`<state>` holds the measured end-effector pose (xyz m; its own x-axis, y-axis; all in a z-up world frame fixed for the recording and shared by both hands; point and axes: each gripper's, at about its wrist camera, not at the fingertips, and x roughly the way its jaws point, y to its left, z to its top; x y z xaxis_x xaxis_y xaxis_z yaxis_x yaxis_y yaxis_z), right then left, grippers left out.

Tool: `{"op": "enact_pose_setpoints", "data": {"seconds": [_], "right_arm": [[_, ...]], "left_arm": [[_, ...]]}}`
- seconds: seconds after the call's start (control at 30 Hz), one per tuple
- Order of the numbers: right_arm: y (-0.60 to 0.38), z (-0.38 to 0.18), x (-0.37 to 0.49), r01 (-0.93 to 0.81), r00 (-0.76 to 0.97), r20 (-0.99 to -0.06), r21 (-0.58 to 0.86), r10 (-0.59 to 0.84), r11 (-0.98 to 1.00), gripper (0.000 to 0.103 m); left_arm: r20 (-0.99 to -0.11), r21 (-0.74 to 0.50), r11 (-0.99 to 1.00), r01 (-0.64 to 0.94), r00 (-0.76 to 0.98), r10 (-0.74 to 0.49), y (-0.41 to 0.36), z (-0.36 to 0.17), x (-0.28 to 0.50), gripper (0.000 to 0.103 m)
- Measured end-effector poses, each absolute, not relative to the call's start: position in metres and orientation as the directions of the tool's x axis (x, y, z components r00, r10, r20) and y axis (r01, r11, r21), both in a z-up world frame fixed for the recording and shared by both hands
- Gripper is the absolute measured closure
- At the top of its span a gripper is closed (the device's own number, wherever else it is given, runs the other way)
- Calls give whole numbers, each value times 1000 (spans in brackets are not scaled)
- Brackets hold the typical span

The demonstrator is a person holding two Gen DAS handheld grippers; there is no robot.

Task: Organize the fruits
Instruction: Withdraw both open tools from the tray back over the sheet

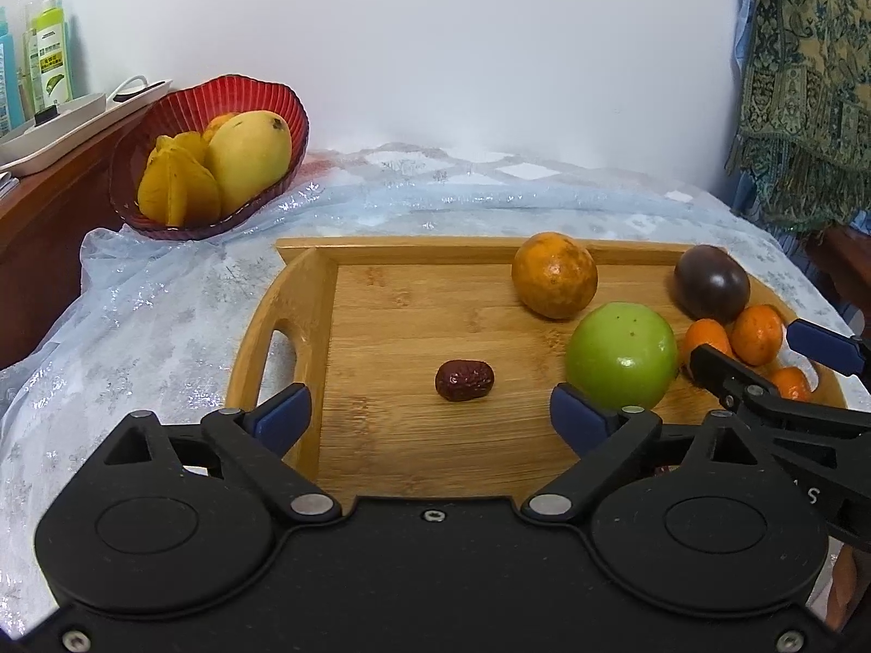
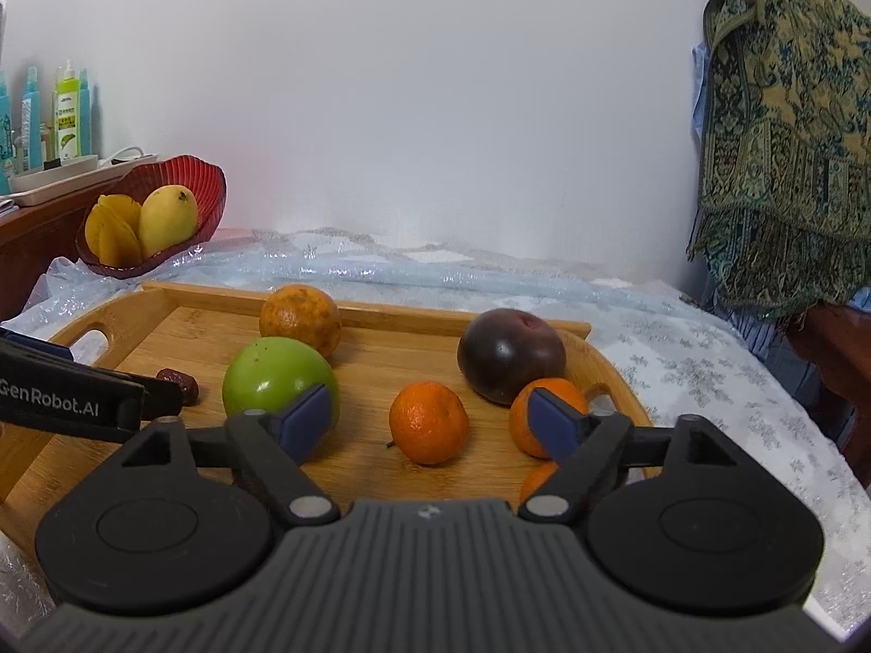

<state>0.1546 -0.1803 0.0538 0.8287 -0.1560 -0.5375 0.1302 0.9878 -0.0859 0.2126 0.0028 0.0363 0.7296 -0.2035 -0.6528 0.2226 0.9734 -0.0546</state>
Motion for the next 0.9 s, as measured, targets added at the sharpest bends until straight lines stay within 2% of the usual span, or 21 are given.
{"op": "enact_pose_setpoints", "data": {"seconds": [0.27,0.73,0.9], "right_arm": [[-179,58,148,137,831,-532,-86,-162,987,12],[-183,72,126,181,842,-508,-54,-183,982,1],[-185,77,120,189,845,-500,-47,-187,981,0]], "left_arm": [[-643,-62,973,222,737,-209,6,46,203,5],[-651,-61,975,215,732,-203,7,52,187,3],[-650,-59,976,208,734,-196,11,54,179,3]]}}
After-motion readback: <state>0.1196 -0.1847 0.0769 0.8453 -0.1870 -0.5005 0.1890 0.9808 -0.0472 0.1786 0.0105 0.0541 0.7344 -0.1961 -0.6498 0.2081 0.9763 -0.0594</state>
